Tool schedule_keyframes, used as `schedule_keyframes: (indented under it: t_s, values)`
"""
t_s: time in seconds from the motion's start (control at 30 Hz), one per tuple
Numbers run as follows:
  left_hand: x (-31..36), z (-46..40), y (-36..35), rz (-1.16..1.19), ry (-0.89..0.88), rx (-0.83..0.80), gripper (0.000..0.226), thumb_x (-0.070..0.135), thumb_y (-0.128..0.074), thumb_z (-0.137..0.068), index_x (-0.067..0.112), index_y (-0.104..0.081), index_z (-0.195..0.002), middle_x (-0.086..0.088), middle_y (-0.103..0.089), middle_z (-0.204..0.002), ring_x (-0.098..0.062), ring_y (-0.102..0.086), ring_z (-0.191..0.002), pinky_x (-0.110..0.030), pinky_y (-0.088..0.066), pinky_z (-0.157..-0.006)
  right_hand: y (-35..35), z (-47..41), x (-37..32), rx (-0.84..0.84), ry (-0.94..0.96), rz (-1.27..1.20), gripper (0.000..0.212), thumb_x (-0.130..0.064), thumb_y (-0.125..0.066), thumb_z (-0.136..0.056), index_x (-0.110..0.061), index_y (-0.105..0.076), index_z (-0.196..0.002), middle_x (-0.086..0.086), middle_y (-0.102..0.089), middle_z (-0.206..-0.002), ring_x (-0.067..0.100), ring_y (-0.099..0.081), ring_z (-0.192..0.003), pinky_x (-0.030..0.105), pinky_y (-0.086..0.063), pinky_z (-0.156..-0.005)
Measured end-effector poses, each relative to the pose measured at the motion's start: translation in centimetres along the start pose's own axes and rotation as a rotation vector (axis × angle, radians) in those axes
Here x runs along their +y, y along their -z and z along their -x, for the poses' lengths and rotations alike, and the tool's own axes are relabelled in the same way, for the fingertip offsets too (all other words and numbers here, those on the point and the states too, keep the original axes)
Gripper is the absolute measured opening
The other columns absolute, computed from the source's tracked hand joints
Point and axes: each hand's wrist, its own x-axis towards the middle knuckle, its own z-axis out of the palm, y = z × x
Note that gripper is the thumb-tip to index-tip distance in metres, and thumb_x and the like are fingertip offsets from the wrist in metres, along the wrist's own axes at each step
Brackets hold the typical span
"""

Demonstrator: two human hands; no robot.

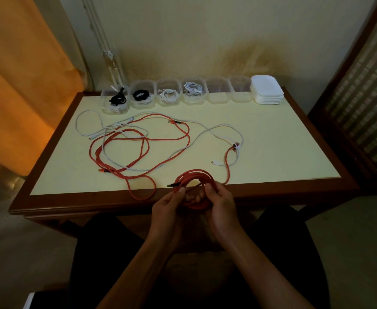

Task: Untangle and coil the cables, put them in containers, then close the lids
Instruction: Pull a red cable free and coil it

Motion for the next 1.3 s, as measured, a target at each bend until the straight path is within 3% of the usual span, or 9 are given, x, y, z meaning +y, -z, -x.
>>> schedule_keyframes:
  t_s: [0.17,0.27,0.37,0.47,0.63,0.77,0.97,1.17,1.3]
  values:
    - [0.0,0.3,0.4,-0.244,-0.188,0.075,0.028,0.02,-0.046,-0.101,0.01,-0.068,-0.086,-0.005,-0.07,-0.079,-0.022,-0.067,-0.083,-0.037,-0.054,-0.081,-0.5,-0.1,-0.1,0.083,0.088,0.364,0.029,-0.01,-0.062,-0.094,-0.026,-0.062,-0.119,0.004,-0.057,-0.127,0.014,-0.061,-0.109,0.037,-0.057,-0.092]
    - [0.1,0.1,0.9,-0.414,-0.287,0.144,0.025,0.018,-0.043,-0.101,0.017,-0.065,-0.088,0.001,-0.068,-0.081,-0.016,-0.068,-0.081,-0.029,-0.055,-0.071,-0.7,0.6,-0.2,0.276,0.499,0.865,0.04,-0.012,-0.076,-0.083,-0.023,-0.06,-0.118,0.003,-0.045,-0.127,0.009,-0.052,-0.107,0.017,-0.053,-0.079]
    - [0.1,0.0,1.1,-0.501,-0.323,0.127,0.024,0.016,-0.043,-0.102,0.021,-0.065,-0.093,0.002,-0.069,-0.087,-0.008,-0.068,-0.079,-0.02,-0.054,-0.064,-0.8,1.1,0.0,0.146,0.818,1.11,0.018,-0.013,-0.071,-0.089,-0.013,-0.067,-0.107,0.005,-0.055,-0.107,0.01,-0.055,-0.09,0.017,-0.051,-0.072]
    - [0.0,-0.4,1.3,-0.617,-0.401,0.09,0.022,0.017,-0.047,-0.1,0.021,-0.066,-0.091,0.002,-0.069,-0.085,-0.01,-0.066,-0.076,-0.026,-0.055,-0.067,-0.8,1.3,-0.8,-0.102,0.579,1.293,0.024,-0.022,-0.057,-0.099,-0.017,-0.067,-0.12,0.003,-0.057,-0.11,0.014,-0.057,-0.094,0.029,-0.055,-0.084]
    - [-0.1,-1.1,1.4,-0.896,-0.493,-0.071,0.02,0.013,-0.052,-0.098,0.028,-0.062,-0.089,0.01,-0.067,-0.08,-0.001,-0.065,-0.074,-0.019,-0.055,-0.069,-0.9,0.8,-2.6,-0.154,0.253,1.567,0.029,-0.025,-0.06,-0.094,-0.03,-0.066,-0.122,0.0,-0.066,-0.117,0.022,-0.062,-0.109,0.037,-0.05,-0.089]
    - [0.1,-1.6,1.9,-0.977,-0.565,-0.1,0.013,0.013,-0.057,-0.096,0.019,-0.067,-0.096,0.016,-0.063,-0.076,0.005,-0.062,-0.072,-0.01,-0.048,-0.064,0.3,0.1,-2.8,-0.362,0.089,1.167,0.003,-0.012,-0.067,-0.083,-0.014,-0.067,-0.084,-0.002,-0.062,-0.08,0.012,-0.06,-0.077,0.03,-0.05,-0.072]
    - [1.4,-2.1,1.9,-1.032,-0.635,-0.241,0.015,0.018,-0.063,-0.092,0.029,-0.064,-0.102,0.021,-0.063,-0.08,0.006,-0.064,-0.081,-0.012,-0.051,-0.07,1.9,-0.6,-3.2,-0.292,-0.133,0.636,0.033,-0.002,-0.065,-0.084,-0.018,-0.064,-0.055,0.006,-0.057,-0.064,0.019,-0.052,-0.066,0.033,-0.038,-0.067]
    - [2.4,-3.1,3.3,-1.057,-0.535,-0.106,0.006,0.016,-0.06,-0.094,0.02,-0.064,-0.096,0.016,-0.061,-0.083,0.002,-0.061,-0.078,-0.013,-0.05,-0.07,3.7,-1.1,-4.8,-0.149,-0.274,0.037,0.024,-0.012,-0.064,-0.088,-0.008,-0.063,-0.064,-0.004,-0.033,-0.04,0.01,-0.031,-0.037,0.026,-0.039,-0.048]
    - [2.5,-3.6,3.7,-1.049,-0.37,-0.086,0.017,0.016,-0.05,-0.099,0.018,-0.061,-0.086,0.004,-0.063,-0.08,-0.005,-0.061,-0.07,-0.014,-0.047,-0.064,5.0,-1.4,-5.4,-0.196,-0.342,0.198,0.02,-0.015,-0.062,-0.093,0.0,-0.065,-0.081,-0.003,-0.027,-0.047,0.006,-0.021,-0.036,0.018,-0.018,-0.034]
